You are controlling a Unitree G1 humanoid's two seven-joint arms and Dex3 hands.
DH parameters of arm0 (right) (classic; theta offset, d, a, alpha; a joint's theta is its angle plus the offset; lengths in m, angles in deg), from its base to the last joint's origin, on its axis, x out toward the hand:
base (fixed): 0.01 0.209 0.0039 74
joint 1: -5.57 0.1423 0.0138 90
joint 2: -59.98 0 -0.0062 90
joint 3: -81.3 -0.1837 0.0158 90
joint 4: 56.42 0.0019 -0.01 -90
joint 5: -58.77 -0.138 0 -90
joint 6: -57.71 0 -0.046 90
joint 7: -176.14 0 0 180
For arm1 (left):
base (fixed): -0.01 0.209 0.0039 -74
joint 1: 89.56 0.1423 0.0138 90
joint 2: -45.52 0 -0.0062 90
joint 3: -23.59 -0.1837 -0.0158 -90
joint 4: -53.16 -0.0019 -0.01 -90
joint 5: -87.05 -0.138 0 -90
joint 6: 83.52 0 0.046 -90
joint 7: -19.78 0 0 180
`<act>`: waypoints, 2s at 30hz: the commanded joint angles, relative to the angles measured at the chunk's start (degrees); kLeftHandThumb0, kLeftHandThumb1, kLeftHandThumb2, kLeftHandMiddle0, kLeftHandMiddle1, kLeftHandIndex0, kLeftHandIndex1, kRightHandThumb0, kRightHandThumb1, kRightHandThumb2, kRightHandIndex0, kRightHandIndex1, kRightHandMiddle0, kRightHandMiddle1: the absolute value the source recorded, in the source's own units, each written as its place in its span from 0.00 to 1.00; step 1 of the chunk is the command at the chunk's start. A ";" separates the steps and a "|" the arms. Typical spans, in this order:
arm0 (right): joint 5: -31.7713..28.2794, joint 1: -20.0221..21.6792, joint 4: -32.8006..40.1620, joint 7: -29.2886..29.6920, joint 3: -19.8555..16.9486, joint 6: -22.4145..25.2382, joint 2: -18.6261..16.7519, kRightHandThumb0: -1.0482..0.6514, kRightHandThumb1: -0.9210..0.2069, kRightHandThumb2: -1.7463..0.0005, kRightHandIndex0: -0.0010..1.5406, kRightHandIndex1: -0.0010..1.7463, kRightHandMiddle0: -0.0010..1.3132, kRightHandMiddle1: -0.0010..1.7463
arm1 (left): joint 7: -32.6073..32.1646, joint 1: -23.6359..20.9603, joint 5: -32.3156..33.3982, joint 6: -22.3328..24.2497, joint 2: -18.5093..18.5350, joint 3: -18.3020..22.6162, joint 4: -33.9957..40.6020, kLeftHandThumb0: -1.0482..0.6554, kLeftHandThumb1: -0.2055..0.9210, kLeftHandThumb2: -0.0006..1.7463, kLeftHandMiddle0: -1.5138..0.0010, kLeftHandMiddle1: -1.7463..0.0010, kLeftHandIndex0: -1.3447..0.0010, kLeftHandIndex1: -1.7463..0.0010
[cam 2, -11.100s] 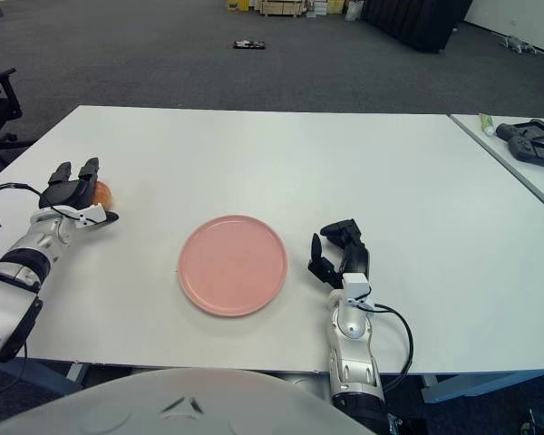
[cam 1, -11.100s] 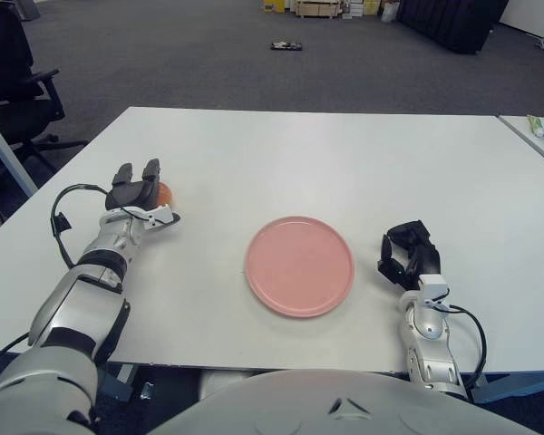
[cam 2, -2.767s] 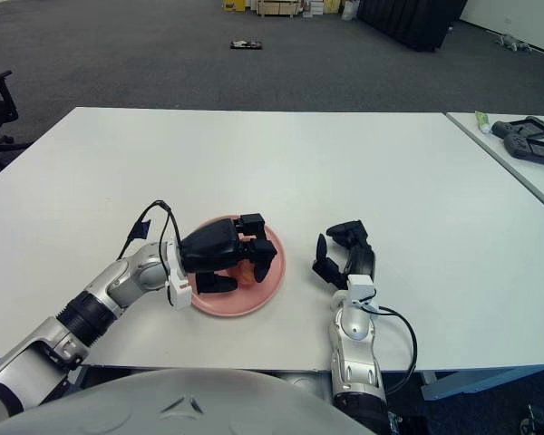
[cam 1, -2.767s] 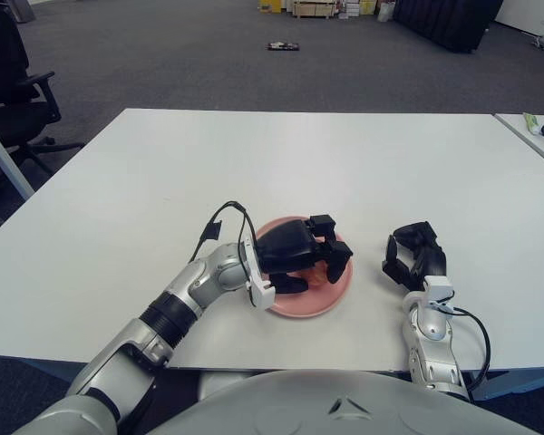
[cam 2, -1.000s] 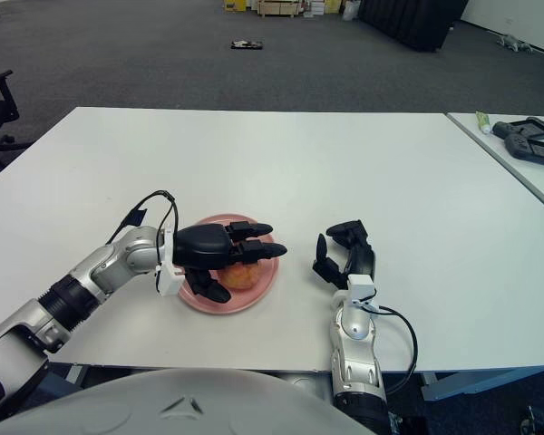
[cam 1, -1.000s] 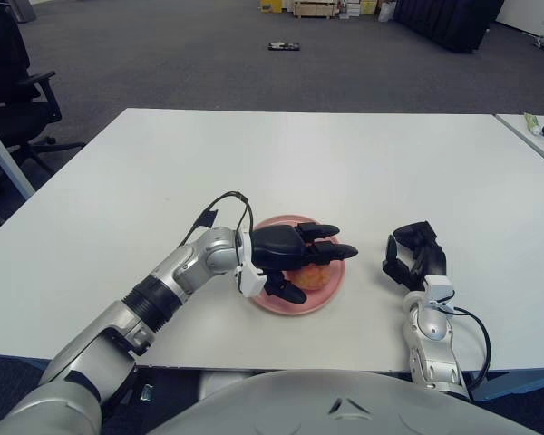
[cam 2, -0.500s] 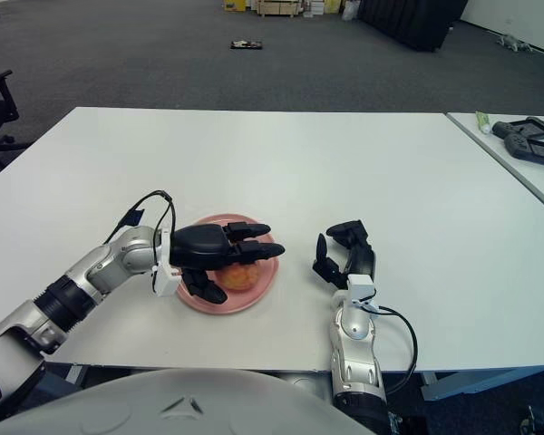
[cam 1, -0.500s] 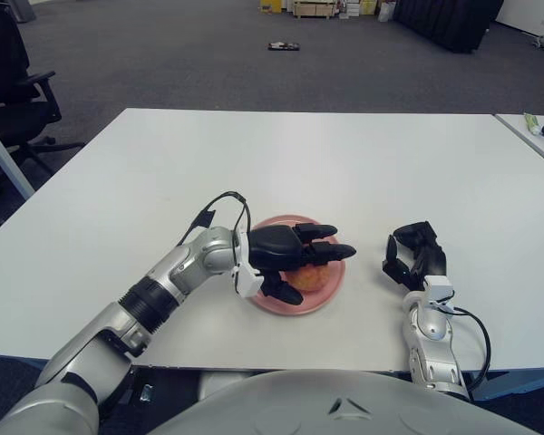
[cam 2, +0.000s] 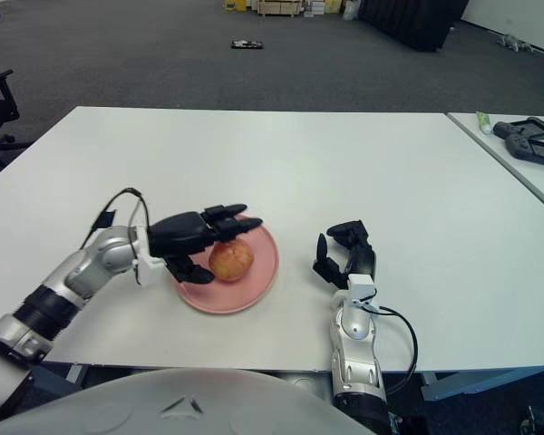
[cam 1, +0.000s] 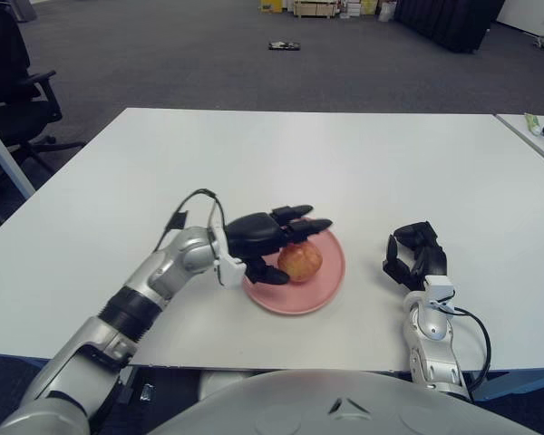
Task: Put the apple into the plate.
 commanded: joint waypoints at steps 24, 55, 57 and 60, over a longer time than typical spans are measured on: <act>-1.22 1.40 -0.54 -0.86 -0.58 -0.32 0.11 0.37 0.35 0.40 0.42 0.82 0.34 1.00 | -29.65 5.32 9.75 -3.36 -21.61 17.76 -7.98 0.01 1.00 0.56 1.00 1.00 1.00 1.00; -0.24 1.42 -1.72 -0.46 -0.69 -2.56 0.26 0.38 0.31 0.43 0.42 0.85 0.32 1.00 | -27.16 8.38 23.94 13.20 -26.96 26.66 -12.57 0.25 1.00 0.56 0.89 0.49 0.94 0.22; -0.25 1.43 -1.86 -0.51 -0.72 -2.79 0.27 0.38 0.31 0.43 0.42 0.85 0.32 1.00 | -27.26 8.41 24.05 12.60 -27.39 26.81 -12.76 0.28 1.00 0.56 0.87 0.47 0.91 0.20; -0.35 1.44 -1.99 -0.59 -0.73 -2.98 0.27 0.38 0.31 0.42 0.42 0.84 0.32 1.00 | -26.96 8.61 24.46 11.74 -27.94 26.91 -12.99 0.32 1.00 0.57 0.83 0.44 0.88 0.19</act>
